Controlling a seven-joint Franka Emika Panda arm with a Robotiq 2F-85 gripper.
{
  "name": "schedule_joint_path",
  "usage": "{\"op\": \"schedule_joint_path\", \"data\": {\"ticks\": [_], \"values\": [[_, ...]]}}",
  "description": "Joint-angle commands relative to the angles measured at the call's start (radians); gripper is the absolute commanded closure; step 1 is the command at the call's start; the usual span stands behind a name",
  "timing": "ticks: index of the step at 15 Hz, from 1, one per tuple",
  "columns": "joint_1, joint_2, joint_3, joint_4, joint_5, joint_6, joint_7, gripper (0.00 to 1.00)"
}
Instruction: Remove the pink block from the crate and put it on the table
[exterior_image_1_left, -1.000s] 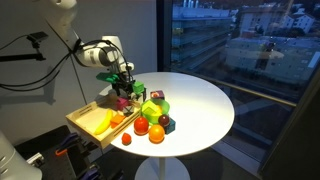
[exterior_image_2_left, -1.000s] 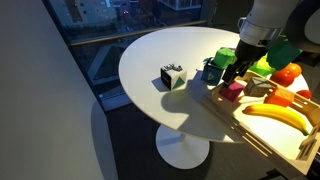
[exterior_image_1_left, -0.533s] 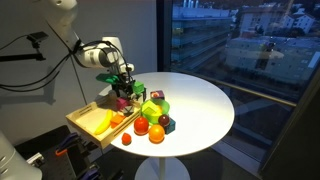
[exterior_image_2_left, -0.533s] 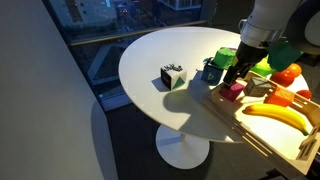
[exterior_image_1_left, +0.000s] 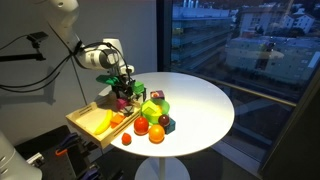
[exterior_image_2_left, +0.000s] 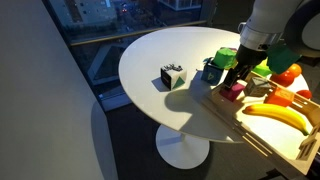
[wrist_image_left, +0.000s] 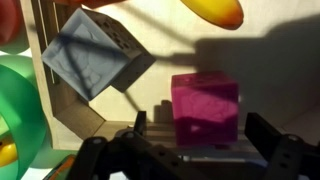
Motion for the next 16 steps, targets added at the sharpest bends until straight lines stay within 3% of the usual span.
{"op": "schedule_joint_path", "data": {"ticks": [1, 4, 5, 7, 11, 16], "values": [[0.004, 0.005, -0.003, 0.009, -0.009, -0.019, 0.021, 0.0], [0.007, 0.013, -0.004, 0.015, -0.012, -0.018, 0.024, 0.0], [0.008, 0.016, -0.005, 0.016, -0.014, -0.018, 0.026, 0.25], [0.01, 0.021, -0.007, 0.018, -0.016, -0.017, 0.029, 0.34], [0.01, 0.01, -0.007, 0.018, -0.014, -0.02, 0.035, 0.68], [-0.002, -0.044, 0.004, -0.001, 0.014, -0.038, 0.023, 0.71]]}}
